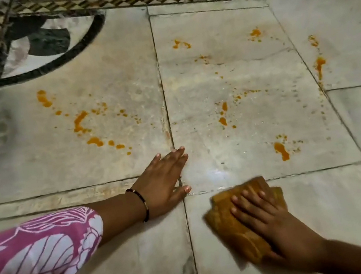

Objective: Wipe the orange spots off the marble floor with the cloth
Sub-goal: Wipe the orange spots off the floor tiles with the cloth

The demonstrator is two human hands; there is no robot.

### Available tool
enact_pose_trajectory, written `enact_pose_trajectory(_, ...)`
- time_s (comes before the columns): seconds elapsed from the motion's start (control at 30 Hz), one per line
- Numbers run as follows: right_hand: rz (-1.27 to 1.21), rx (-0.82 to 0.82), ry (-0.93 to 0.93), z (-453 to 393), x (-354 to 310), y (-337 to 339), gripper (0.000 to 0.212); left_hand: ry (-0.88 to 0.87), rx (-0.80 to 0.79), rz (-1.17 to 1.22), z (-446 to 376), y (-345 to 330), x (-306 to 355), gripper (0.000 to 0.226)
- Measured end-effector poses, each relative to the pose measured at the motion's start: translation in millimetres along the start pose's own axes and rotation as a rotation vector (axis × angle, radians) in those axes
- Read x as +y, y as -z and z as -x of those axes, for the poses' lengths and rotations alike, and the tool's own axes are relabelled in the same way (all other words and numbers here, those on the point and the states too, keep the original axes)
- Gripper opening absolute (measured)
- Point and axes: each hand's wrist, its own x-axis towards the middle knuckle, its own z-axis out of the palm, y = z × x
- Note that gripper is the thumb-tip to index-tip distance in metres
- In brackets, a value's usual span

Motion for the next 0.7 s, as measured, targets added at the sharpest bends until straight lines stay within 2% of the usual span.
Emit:
enact_pose_trajectory(0.1,0.158,0.011,0.12,17.4,-19.7,-21.8,0.054,-0.035,-0.081,-0.037,-8.8,-6.2,4.6,0.08)
enact_pose_trajectory(0.27,0.109,0.032,0.208,-65.5,-5.7,-4.3,0.086,0.033,-0.039,-0.033,-20.2,-4.3,6.9,0.078)
enact_pose_trajectory(0.37,-0.028,0.063,-0.003,-91.4,41.7,10.7,0.079,0.118,-0.025,-0.044,-17.7,-5.2,3.0,0.08)
enact_pose_trajectory(0.43,-0.132,0.132,-0.222,-76.8,68.0,16.0,0.077,0.142,-0.027,-0.059,-15.0,-7.3,-0.4,0.085)
enact_pose_trajectory(0.5,-0.157,0.189,-0.322,-50.8,77.2,15.7,0.079,0.129,-0.036,-0.062,-16.0,-8.2,-3.4,0.089)
enact_pose_trajectory(0.6,-0.107,0.204,-0.267,-28.1,46.1,5.2,0.084,0.095,-0.037,-0.069,-23.3,-8.0,-3.6,0.085)
enact_pose_trajectory(0.7,-0.046,0.161,-0.114,-45.6,15.9,-4.9,0.086,0.099,-0.008,-0.022,-33.5,-6.3,5.4,0.083)
